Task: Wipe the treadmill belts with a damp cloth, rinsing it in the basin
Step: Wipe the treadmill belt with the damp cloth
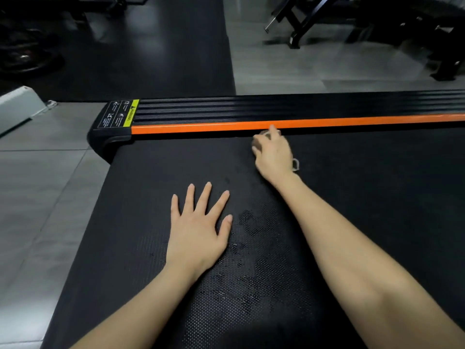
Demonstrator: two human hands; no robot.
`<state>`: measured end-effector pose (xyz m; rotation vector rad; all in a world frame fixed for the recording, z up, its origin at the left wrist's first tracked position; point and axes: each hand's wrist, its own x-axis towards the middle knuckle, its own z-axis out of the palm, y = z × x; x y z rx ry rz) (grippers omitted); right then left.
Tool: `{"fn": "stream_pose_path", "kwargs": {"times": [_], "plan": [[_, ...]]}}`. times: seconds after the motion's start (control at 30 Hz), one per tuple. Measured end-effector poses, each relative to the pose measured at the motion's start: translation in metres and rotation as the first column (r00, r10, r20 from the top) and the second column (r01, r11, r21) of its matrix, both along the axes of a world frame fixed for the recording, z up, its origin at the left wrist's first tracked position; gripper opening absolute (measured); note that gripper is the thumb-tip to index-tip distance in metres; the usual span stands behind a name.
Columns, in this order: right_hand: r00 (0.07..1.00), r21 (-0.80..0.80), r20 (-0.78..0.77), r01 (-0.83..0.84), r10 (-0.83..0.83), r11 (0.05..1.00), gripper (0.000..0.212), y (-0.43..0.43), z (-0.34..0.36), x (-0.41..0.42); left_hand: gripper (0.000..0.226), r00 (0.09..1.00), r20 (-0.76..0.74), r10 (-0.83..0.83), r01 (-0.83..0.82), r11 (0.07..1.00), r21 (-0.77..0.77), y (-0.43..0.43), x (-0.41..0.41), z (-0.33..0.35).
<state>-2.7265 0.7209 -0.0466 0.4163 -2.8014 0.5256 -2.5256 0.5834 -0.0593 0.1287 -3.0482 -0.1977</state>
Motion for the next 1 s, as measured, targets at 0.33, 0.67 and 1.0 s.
{"fn": "stream_pose_path", "kwargs": {"times": [0.33,0.67,1.0], "plan": [[0.811,0.234,0.071,-0.579,0.580,0.781,0.035,0.100,0.013,0.230,0.064,1.000,0.007,-0.011,0.011,1.000,0.001,-0.001,0.001,0.001],[0.980,-0.074,0.108,-0.160,0.167,0.984,0.030,0.026,0.004,0.138,0.054,1.000,0.020,-0.009,0.010,1.000,-0.019,-0.001,-0.001,0.002],[0.794,0.118,0.199,-0.601,0.574,0.791,0.046,0.094,0.012,0.297,0.052,1.000,0.016,-0.025,0.022,0.986,0.167,-0.003,0.019,0.022]]}}
